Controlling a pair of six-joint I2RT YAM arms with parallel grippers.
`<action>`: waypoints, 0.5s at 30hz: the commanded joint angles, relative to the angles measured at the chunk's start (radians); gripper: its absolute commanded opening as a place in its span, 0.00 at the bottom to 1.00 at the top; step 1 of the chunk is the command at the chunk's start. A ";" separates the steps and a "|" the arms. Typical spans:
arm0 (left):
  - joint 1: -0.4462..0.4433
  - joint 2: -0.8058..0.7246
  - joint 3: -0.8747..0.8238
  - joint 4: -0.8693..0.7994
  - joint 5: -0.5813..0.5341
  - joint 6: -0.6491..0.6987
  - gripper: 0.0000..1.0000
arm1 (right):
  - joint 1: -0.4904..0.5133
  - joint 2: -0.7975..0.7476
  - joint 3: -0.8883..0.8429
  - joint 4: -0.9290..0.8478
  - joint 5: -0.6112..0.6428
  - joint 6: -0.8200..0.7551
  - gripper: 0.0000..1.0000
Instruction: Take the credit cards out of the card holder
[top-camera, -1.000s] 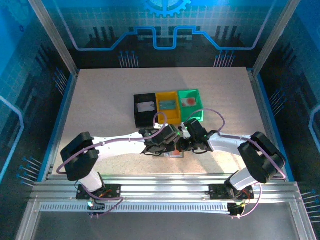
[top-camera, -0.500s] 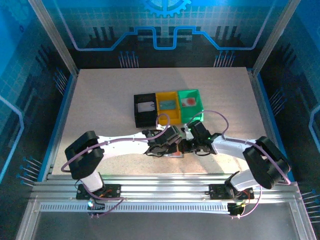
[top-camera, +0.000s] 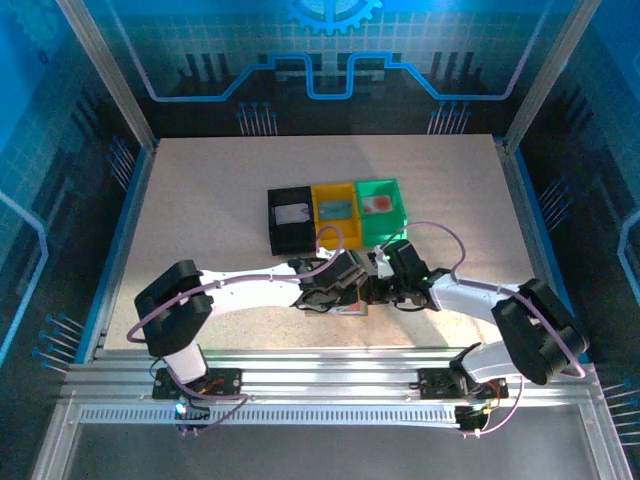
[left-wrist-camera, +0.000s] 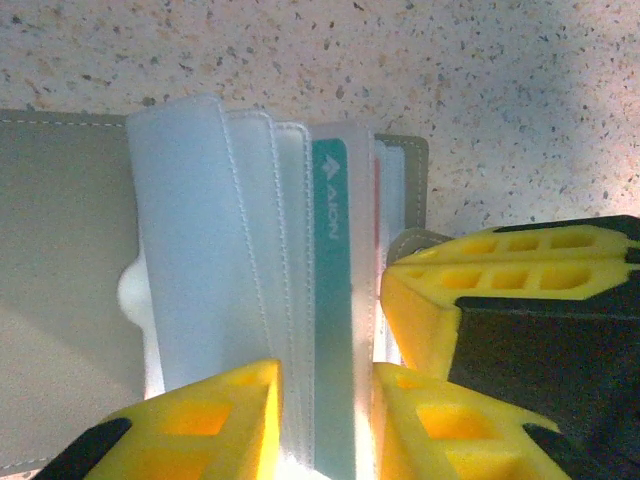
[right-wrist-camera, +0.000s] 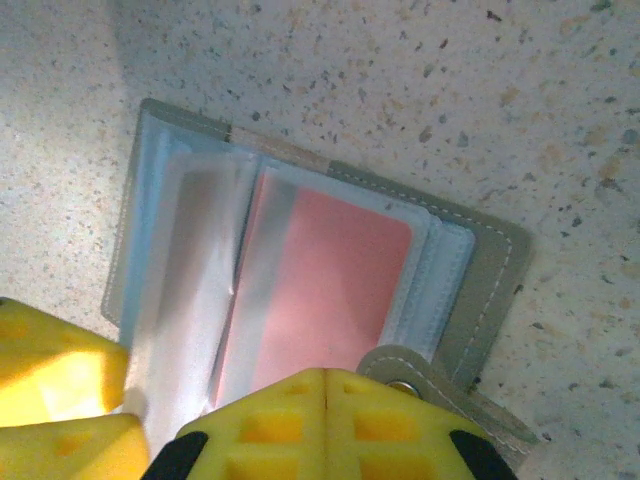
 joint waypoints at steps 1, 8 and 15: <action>-0.009 0.016 0.023 -0.010 0.014 0.002 0.30 | -0.023 -0.045 -0.027 0.034 -0.028 0.017 0.04; -0.009 0.020 0.009 -0.013 0.011 0.002 0.32 | -0.040 -0.096 -0.056 0.059 -0.031 0.026 0.09; -0.009 0.025 0.004 -0.010 0.011 0.000 0.33 | -0.041 -0.102 -0.072 0.110 -0.077 0.037 0.13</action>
